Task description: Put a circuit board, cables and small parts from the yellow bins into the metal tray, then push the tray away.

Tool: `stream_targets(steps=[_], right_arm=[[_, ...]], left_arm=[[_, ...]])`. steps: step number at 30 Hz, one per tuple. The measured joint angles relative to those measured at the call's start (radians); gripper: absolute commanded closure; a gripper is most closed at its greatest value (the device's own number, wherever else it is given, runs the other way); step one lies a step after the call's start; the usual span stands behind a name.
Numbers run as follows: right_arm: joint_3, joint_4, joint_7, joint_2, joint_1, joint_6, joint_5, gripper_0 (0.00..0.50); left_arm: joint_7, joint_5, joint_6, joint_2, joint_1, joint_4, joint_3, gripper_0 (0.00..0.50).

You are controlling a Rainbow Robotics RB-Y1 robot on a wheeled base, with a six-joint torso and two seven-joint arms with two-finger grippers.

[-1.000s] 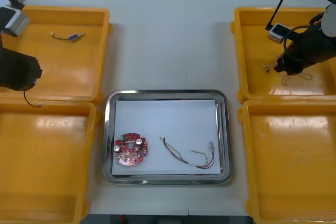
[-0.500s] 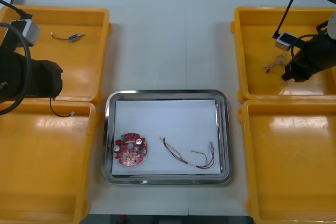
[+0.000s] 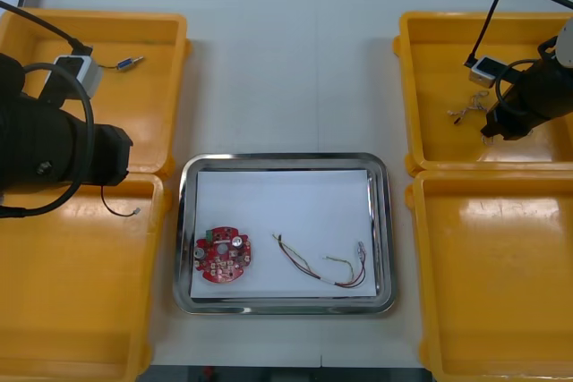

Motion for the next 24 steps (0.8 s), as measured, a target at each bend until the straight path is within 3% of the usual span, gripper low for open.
stream_targets(steps=[7, 15, 24], right_arm=[[0.005, 0.0, 0.0, 0.0, -0.002, -0.003, 0.0, 0.0], [0.005, 0.001, -0.001, 0.0, -0.007, -0.011, -0.006, 0.0], [0.005, 0.004, -0.008, 0.0, -0.016, -0.018, -0.011, 0.0]], left_arm=[[0.045, -0.051, 0.0, 0.0, 0.0, 0.0, -0.057, 0.5], [0.209, -0.101, 0.0, 0.001, 0.0, 0.0, -0.146, 0.5], [0.215, -0.179, 0.0, -0.008, -0.036, 0.07, -0.269, 0.5]])
